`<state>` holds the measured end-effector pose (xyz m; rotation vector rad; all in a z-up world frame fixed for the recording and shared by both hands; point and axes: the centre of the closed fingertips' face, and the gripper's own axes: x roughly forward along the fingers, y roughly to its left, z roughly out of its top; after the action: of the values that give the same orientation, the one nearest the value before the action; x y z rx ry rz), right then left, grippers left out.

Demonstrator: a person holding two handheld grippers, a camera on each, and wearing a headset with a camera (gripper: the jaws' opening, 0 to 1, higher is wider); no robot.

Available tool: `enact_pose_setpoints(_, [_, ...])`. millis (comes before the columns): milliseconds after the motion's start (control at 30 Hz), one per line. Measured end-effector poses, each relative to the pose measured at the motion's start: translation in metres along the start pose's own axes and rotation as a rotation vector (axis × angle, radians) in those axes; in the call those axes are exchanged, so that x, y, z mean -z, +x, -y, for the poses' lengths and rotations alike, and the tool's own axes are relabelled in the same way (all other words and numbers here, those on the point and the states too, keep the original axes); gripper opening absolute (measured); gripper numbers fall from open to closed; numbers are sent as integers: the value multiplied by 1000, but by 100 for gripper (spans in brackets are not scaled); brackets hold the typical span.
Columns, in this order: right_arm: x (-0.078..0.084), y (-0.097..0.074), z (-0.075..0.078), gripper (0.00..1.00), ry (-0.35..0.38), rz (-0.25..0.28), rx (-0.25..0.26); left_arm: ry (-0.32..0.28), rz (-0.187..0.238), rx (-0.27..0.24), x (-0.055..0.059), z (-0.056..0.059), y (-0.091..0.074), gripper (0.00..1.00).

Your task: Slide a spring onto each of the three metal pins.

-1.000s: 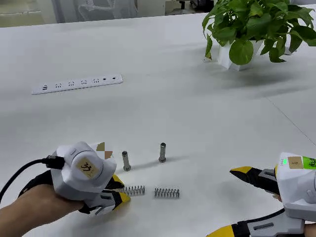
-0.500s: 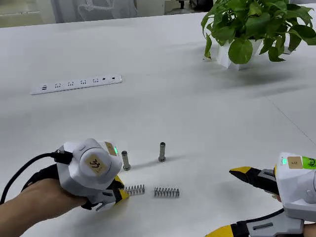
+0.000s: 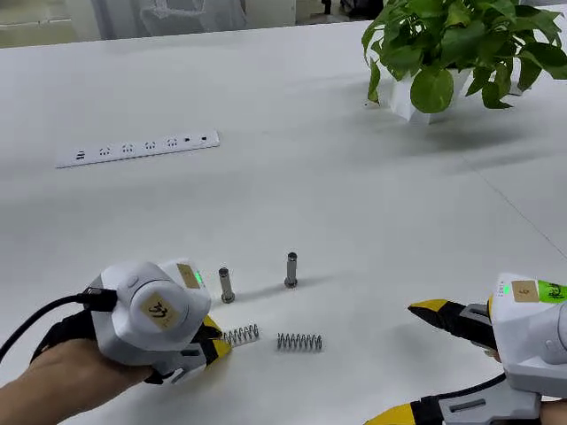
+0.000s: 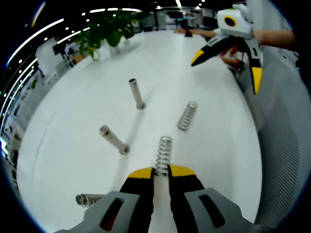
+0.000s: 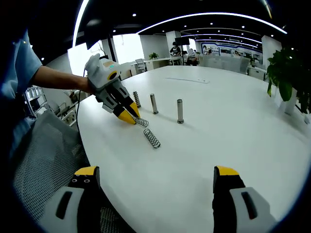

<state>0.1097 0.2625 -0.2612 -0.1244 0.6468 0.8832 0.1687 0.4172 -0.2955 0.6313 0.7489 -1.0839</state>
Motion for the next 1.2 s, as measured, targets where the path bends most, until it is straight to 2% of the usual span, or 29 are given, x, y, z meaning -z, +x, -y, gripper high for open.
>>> enact_pose_setpoints(100, [-2,0,-1,98,-2,2,0,-46,28,-22,1,-1,-1,11])
enact_pose_setpoints(233, [-6,0,-1,97,2,11,-2,-140,87,-47,1,1,-2,11])
enact_pose_setpoints(400, [-10,0,-1,97,4,19,-4,-214,122,-59,3,2,-4,11])
enact_pose_setpoints(700, [-16,4,-4,97,-10,17,-19,-280,161,-55,2,8,-11,11])
enact_pose_setpoints(767, [-18,5,-6,97,-8,20,-28,-289,183,-49,0,11,-14,11])
enact_pose_setpoints(1000, [-23,11,-12,95,-39,-3,-69,-279,210,-40,-5,24,-20,11])
enact_pose_setpoints(1100, [-25,12,-11,94,-74,-23,-71,-287,242,-31,-13,29,-25,11])
enact_pose_setpoints(1200, [-31,14,-10,92,-83,-20,-80,-257,253,-36,-19,33,-29,11])
